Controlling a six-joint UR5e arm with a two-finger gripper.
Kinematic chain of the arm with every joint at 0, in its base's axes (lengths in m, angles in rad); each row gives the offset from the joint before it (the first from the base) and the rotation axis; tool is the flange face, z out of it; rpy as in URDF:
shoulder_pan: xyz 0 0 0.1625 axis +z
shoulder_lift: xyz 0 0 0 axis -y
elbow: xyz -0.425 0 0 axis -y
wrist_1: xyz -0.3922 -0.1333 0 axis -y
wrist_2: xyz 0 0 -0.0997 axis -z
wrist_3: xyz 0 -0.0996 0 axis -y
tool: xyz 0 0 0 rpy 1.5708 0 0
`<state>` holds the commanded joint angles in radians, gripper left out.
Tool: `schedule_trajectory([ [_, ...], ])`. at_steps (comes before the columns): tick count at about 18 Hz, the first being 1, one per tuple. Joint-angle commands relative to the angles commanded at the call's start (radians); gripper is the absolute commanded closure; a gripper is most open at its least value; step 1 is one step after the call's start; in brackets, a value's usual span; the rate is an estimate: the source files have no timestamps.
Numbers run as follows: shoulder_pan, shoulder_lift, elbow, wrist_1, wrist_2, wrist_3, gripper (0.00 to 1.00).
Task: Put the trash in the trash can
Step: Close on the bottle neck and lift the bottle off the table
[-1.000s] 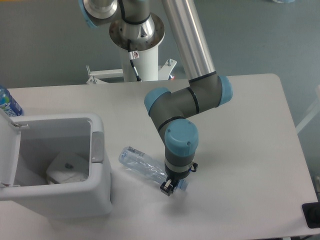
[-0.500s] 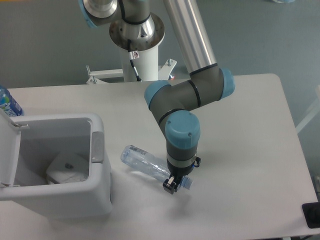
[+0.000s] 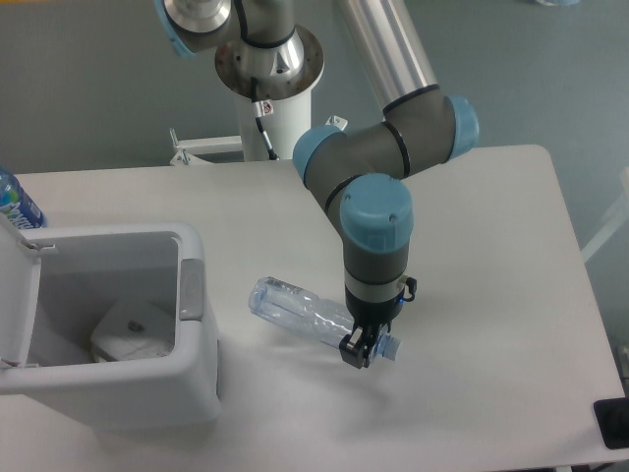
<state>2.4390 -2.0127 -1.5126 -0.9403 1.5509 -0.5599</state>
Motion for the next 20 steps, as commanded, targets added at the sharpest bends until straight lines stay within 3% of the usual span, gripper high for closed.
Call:
schedule_trajectory([
  [5, 0.024, 0.035, 0.029, -0.002, -0.023, -0.006, 0.98],
  [16, 0.048, 0.081, 0.080, 0.000, -0.066, -0.012, 1.00],
  [20, 0.048, 0.123, 0.110, 0.000, -0.069, -0.012, 1.00],
])
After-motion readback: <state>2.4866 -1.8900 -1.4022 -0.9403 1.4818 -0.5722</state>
